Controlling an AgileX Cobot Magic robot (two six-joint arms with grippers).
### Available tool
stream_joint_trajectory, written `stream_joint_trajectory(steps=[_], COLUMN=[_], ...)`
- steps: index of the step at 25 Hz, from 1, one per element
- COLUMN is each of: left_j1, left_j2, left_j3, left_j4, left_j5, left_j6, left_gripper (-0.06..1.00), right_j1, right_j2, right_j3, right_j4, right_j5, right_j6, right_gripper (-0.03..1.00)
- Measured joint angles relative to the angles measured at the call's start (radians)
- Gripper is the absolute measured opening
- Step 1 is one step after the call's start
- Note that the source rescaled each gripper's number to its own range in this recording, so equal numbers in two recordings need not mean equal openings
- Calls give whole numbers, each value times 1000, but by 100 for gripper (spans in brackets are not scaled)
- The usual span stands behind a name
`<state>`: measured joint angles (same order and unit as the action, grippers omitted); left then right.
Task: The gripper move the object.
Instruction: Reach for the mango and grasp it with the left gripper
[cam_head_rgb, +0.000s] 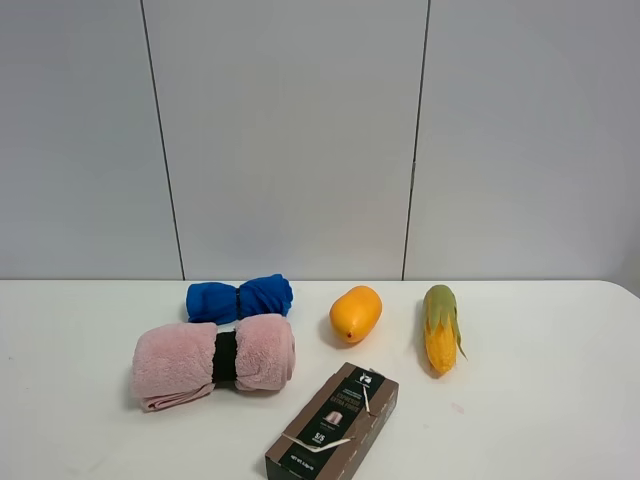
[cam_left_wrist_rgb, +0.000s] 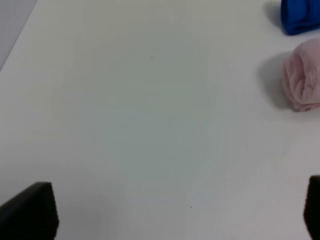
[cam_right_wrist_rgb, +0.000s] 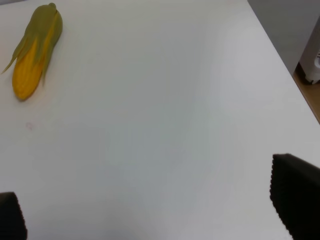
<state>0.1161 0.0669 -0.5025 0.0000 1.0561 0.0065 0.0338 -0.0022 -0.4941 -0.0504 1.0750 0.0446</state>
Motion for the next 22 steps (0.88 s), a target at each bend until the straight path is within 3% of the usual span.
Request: stream_joint_trajectory(steps=[9, 15, 22], left_j1=[0, 0, -8], left_j2=[195, 487, 865], left_j3=[-56, -240, -507], left_j4=[-10, -90, -161], left_j5=[-21, -65, -79], left_j6=[4, 9, 81], left_gripper=[100, 100, 100], right_j1=[0, 0, 0], right_j2=[0, 0, 0], right_j3=[0, 0, 0], right_j4=[0, 0, 0], right_j5=[0, 0, 0], right_j6=[0, 0, 0], right_gripper=[100, 100, 100])
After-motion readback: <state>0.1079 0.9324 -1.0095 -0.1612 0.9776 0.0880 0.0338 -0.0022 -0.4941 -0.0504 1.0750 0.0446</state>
